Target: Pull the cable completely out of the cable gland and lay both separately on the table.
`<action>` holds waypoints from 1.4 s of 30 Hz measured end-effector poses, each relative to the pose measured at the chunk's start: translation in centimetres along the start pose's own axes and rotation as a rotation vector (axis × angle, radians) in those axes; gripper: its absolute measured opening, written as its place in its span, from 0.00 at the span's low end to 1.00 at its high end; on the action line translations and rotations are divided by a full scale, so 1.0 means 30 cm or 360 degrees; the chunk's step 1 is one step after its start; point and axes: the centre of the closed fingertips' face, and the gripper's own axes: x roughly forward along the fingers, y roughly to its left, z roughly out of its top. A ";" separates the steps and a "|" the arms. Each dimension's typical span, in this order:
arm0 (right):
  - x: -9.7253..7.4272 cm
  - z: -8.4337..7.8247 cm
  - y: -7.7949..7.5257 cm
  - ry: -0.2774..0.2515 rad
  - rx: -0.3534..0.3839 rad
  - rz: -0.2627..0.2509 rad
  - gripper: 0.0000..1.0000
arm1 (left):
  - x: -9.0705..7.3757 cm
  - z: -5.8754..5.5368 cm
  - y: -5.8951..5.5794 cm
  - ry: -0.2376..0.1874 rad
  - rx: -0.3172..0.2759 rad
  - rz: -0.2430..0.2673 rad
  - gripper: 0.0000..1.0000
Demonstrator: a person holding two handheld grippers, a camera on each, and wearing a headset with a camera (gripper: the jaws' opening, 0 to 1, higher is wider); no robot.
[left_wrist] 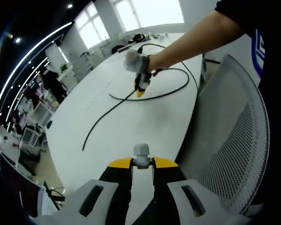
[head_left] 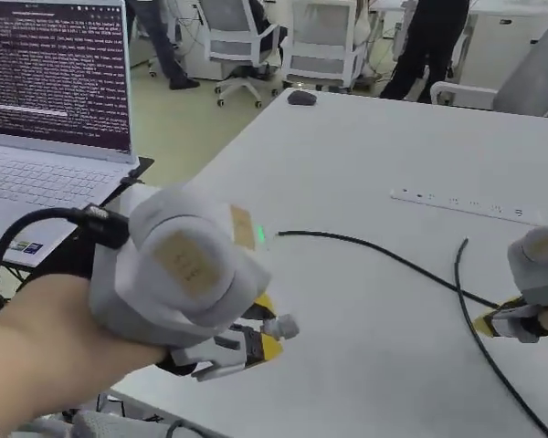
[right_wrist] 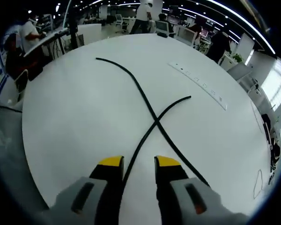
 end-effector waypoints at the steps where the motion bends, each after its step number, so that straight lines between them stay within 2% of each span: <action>1: -0.027 -0.001 0.016 -0.0028 0.0005 0.0034 0.26 | 0.003 0.009 0.003 -0.0008 0.0013 -0.0002 0.17; 2: -0.073 -0.004 0.046 -0.0067 0.0023 0.0082 0.26 | 0.009 0.025 0.004 -0.0027 0.0022 -0.0018 0.17; 3: -0.104 -0.008 0.058 -0.0087 0.0029 0.0101 0.27 | 0.015 0.035 0.004 -0.0041 0.0027 -0.0031 0.17; 4: -0.161 -0.021 0.077 -0.0112 0.0032 0.0116 0.29 | 0.029 0.046 0.005 -0.0052 0.0048 -0.0046 0.17; 5: -0.195 -0.027 0.092 -0.0134 0.0040 0.0136 0.30 | 0.038 0.052 0.007 -0.0053 0.0061 -0.0055 0.17; 8: -0.339 -0.048 0.171 -0.0273 0.0100 0.0230 0.29 | 0.082 0.076 0.007 -0.0048 0.0156 -0.0098 0.17; 10: -0.407 -0.069 0.214 -0.0320 0.0137 0.0273 0.28 | 0.106 0.090 0.003 -0.0050 0.0191 -0.0122 0.17; 11: -0.454 -0.088 0.232 -0.0357 0.0151 0.0261 0.26 | 0.128 0.099 0.000 -0.0052 0.0221 -0.0141 0.17; 12: -0.482 -0.099 0.232 -0.0392 0.0167 0.0209 0.25 | 0.144 0.103 -0.001 -0.0055 0.0233 -0.0148 0.17; 15: -0.579 -0.183 0.251 -0.0385 0.0163 0.0070 0.25 | 0.219 0.107 -0.014 -0.0024 0.0361 -0.0198 0.17; 17: -0.636 -0.220 0.278 -0.0393 0.0183 0.0014 0.25 | 0.250 0.110 -0.019 -0.0020 0.0406 -0.0215 0.17; 18: -0.648 -0.228 0.279 -0.0399 0.0193 -0.0007 0.25 | 0.279 0.110 -0.034 -0.0012 0.0416 -0.0249 0.17; 19: -0.666 -0.242 0.279 -0.0403 0.0201 -0.0049 0.24 | 0.311 0.115 -0.048 -0.0018 0.0468 -0.0285 0.17; 21: -0.713 -0.273 0.280 -0.0403 0.0191 -0.0184 0.24 | 0.360 0.122 -0.061 -0.0024 0.0536 -0.0306 0.17; 22: -0.725 -0.279 0.286 -0.0400 0.0178 -0.0210 0.24 | 0.383 0.125 -0.064 -0.0043 0.0547 -0.0310 0.17; 25: -0.749 -0.280 0.317 -0.0429 0.0198 -0.0252 0.24 | 0.471 0.104 -0.085 -0.0044 0.0558 -0.0384 0.17; 27: -0.763 -0.273 0.335 -0.0477 0.0242 -0.0284 0.24 | 0.512 0.086 -0.097 -0.0017 0.0547 -0.0432 0.17; 28: -0.767 -0.267 0.345 -0.0508 0.0265 -0.0311 0.24 | 0.542 0.071 -0.112 -0.0004 0.0506 -0.0480 0.17; 29: -0.766 -0.267 0.357 -0.0507 0.0269 -0.0311 0.24 | 0.563 0.065 -0.120 -0.0006 0.0487 -0.0509 0.17; 30: -0.762 -0.268 0.375 -0.0504 0.0274 -0.0312 0.25 | 0.593 0.045 -0.129 0.0025 0.0453 -0.0548 0.17; 32: -0.763 -0.272 0.396 -0.0483 0.0271 -0.0324 0.25 | 0.631 0.024 -0.139 0.0057 0.0462 -0.0587 0.17; 33: -0.773 -0.273 0.405 -0.0483 0.0255 -0.0345 0.25 | 0.655 0.008 -0.150 0.0080 0.0509 -0.0617 0.17; 36: -0.810 -0.262 0.415 -0.0538 0.0233 -0.0390 0.23 | 0.705 -0.018 -0.166 0.0138 0.0591 -0.0648 0.17; 37: -0.823 -0.270 0.408 -0.0515 0.0203 -0.0428 0.23 | 0.726 -0.022 -0.170 0.0148 0.0610 -0.0648 0.17; 38: -0.833 -0.282 0.398 -0.0482 0.0170 -0.0465 0.24 | 0.738 -0.023 -0.176 0.0143 0.0590 -0.0664 0.17; 39: -0.845 -0.289 0.394 -0.0469 0.0158 -0.0482 0.24 | 0.748 -0.035 -0.196 0.0166 0.0523 -0.0723 0.17; 41: -0.863 -0.292 0.389 -0.0492 0.0186 -0.0476 0.24 | 0.759 -0.045 -0.207 0.0189 0.0471 -0.0745 0.17; 42: -0.872 -0.294 0.386 -0.0507 0.0210 -0.0475 0.24 | 0.754 -0.036 -0.209 0.0166 0.0483 -0.0750 0.17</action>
